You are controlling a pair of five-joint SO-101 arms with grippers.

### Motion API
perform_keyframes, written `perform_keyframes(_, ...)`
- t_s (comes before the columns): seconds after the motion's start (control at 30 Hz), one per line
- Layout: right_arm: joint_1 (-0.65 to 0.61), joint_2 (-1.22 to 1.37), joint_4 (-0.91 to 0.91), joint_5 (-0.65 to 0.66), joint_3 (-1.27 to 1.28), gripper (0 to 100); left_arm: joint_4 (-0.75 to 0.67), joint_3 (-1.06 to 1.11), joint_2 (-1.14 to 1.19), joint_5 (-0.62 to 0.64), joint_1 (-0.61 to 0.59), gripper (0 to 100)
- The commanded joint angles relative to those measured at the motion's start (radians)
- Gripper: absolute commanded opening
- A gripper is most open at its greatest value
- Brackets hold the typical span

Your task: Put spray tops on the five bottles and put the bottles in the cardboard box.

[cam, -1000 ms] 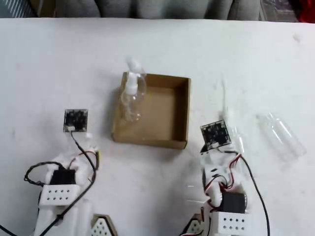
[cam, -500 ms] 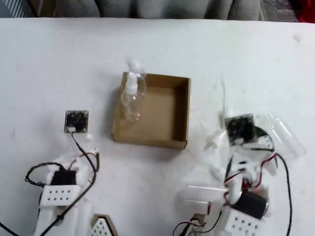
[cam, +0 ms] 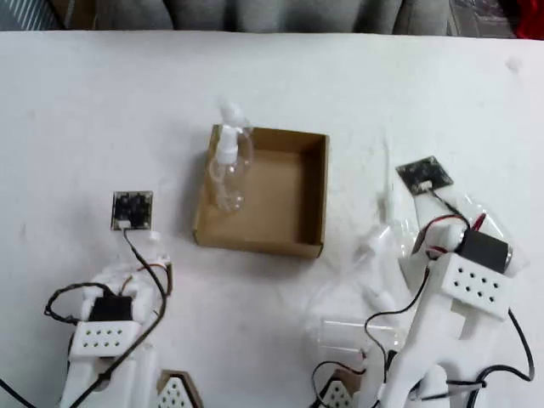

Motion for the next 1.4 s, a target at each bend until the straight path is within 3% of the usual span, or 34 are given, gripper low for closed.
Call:
perform_keyframes(0.0, 0.036, -0.004, 0.176, 0.147, -0.055, 1.5, -0.029, -0.012, -0.024, 0.003, -0.005, 2)
perform_keyframes(0.07, 0.081, -0.004, 0.246, 0.250, -0.055, 1.5, -0.029, -0.012, -0.024, 0.003, -0.005, 2)
perform_keyframes(0.3, 0.312, -0.004, 0.211, 0.618, 0.048, 1.5, -0.029, -0.015, -0.025, 0.003, -0.004, 2)
perform_keyframes(0.43, 0.461, 0.005, 0.038, 0.632, 0.071, 1.5, -0.020, -0.072, -0.025, -0.003, -0.004, 2)
perform_keyframes(0.53, 0.541, 0.007, -0.151, 0.629, 0.075, 1.5, 0.003, -0.157, -0.025, -0.133, -0.005, 2)
perform_keyframes(0.67, 0.607, 0.013, -0.364, 0.526, 0.074, 1.5, 0.166, -0.307, -0.025, -0.265, 0.067, 2)
perform_keyframes(0.8, 0.624, 0.082, -0.516, 0.417, 0.043, 1.5, 0.377, -0.473, -0.025, -0.387, 0.217, 2)
perform_keyframes(0.97, 0.625, 0.249, -0.559, 0.388, -0.072, 1.5, 0.563, -0.637, -0.025, -0.678, 0.549, 2)
perform_keyframes(1.2, 0.644, 0.533, -0.561, 0.387, -0.315, 1.5, 0.479, -0.644, -0.016, -0.608, 1.003, 2)
perform_keyframes(1.37, 0.680, 0.739, -0.556, 0.348, -0.535, 1.5, 0.334, -0.575, 0.015, -0.603, 1.104, 8)
